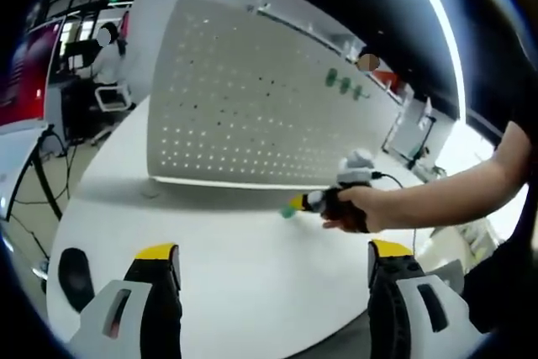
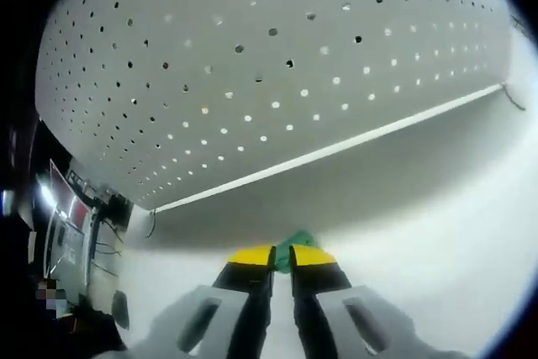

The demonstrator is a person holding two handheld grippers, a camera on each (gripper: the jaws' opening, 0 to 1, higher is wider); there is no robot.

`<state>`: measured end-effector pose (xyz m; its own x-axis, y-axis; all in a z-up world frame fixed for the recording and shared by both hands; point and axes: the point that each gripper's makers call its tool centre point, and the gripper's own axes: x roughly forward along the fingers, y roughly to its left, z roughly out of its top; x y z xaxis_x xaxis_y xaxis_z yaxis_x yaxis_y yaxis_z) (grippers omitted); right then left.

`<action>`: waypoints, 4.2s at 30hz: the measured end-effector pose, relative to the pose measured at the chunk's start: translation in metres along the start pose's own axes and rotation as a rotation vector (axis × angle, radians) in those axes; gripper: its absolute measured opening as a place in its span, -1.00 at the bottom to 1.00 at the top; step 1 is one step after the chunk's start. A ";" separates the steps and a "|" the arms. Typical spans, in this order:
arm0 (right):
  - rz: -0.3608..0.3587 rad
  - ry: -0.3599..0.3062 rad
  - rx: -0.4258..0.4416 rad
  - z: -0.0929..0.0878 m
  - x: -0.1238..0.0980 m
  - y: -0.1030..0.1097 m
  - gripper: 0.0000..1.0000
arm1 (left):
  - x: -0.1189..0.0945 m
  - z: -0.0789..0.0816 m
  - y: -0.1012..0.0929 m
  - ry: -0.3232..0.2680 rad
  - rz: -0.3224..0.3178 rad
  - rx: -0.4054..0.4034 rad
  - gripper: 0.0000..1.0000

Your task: Insert the hook assembly into the mounting plate slot until the hook locks in place.

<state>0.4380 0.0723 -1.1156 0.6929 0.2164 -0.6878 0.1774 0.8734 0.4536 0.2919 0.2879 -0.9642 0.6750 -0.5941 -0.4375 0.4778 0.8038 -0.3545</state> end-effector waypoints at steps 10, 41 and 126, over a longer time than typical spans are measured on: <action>0.012 -0.004 -0.021 0.003 -0.002 -0.001 -0.97 | 0.001 -0.001 -0.002 0.009 -0.006 0.007 0.86; 0.095 -0.073 -0.191 0.020 -0.036 0.020 -1.00 | -0.003 0.003 -0.013 -0.003 -0.011 0.037 0.86; 0.776 -0.165 -0.493 -0.033 -0.241 0.242 -0.79 | 0.003 0.064 -0.041 -0.147 -0.092 0.076 -0.98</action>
<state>0.2908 0.2458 -0.8583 0.5906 0.7851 -0.1867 -0.6671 0.6052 0.4344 0.3099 0.2552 -0.8983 0.6988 -0.6588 -0.2787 0.5785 0.7497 -0.3215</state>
